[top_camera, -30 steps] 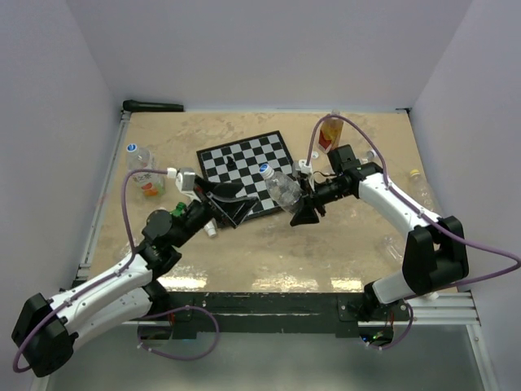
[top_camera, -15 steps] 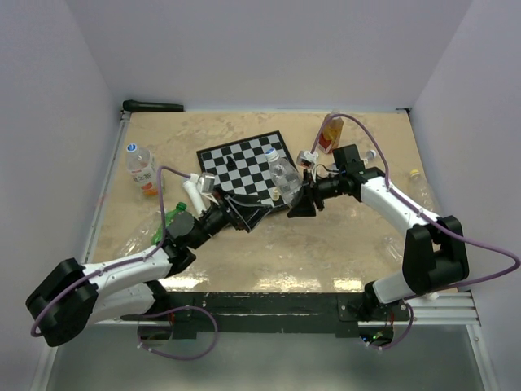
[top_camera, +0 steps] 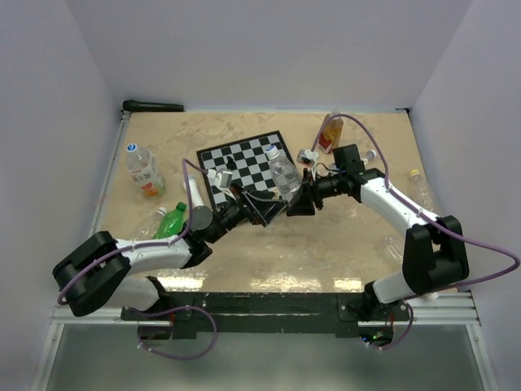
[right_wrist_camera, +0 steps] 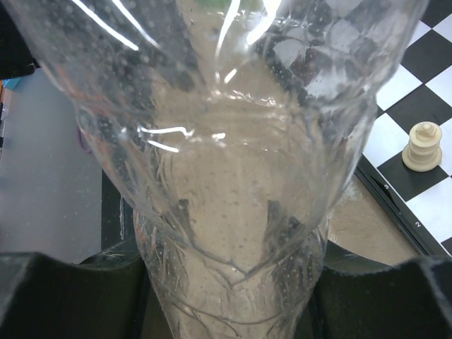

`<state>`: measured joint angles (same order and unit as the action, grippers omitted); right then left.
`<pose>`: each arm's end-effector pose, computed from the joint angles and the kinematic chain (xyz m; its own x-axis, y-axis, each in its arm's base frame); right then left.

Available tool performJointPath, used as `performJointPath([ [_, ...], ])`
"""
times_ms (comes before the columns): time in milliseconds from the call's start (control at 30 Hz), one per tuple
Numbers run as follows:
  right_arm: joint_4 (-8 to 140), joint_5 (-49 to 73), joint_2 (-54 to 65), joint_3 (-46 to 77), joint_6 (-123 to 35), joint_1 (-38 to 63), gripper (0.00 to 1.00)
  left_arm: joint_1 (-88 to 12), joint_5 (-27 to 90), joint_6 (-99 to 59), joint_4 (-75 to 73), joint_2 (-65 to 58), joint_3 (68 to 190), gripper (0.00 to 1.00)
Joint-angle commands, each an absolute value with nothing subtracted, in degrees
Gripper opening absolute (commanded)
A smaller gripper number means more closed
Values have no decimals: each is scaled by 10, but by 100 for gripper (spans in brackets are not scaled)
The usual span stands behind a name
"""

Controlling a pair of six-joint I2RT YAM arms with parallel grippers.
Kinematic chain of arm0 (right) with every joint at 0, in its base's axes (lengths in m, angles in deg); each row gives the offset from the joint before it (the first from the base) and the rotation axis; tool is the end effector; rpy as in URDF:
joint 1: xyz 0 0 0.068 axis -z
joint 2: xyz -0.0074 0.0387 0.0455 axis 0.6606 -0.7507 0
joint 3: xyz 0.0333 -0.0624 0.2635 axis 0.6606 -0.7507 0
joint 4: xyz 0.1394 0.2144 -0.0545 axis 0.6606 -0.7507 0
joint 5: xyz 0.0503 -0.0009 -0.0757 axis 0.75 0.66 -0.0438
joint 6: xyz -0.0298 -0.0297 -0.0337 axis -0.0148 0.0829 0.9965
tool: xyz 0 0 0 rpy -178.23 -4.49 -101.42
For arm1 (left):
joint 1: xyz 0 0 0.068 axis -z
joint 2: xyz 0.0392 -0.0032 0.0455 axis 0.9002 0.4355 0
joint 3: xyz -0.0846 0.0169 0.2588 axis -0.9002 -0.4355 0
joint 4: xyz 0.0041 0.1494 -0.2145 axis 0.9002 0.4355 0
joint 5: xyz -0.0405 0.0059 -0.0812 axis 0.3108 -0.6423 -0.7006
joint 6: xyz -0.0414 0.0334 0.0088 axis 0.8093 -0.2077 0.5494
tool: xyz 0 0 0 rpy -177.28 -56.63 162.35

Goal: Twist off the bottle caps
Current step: Unscrew the bottle cap from the plastic bottle.

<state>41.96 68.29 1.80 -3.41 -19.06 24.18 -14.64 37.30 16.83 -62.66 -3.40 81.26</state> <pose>0.2725 0.1178 0.2442 -0.5126 -0.3004 -0.8044 -0.8586 0.1682 0.4843 0.1680 -0.1993 0.2411 -0.4884 -0.5727 -0.6584 0.6327 0.2872 -0.7191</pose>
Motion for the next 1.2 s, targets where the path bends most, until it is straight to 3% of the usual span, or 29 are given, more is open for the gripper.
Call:
performJointPath([
  [0, 440, 708, 37, -36, -200, 244, 20, -136, 386, 154, -692, -4, 864, 96],
  [667, 397, 743, 37, -26, -155, 244, 21, -131, 494, 127, -641, 75, 952, 94],
  [933, 355, 774, 33, -17, -109, 243, 23, -131, 466, 132, -640, 103, 976, 84],
  [1000, 352, 777, 33, -16, -104, 243, 23, -131, 461, 130, -642, 106, 978, 77],
  [1100, 337, 780, 30, -12, -89, 243, 29, -132, 445, 117, -650, 105, 976, 41],
  [1167, 314, 780, 26, -6, -65, 243, 41, -135, 435, 103, -648, 94, 968, 23],
])
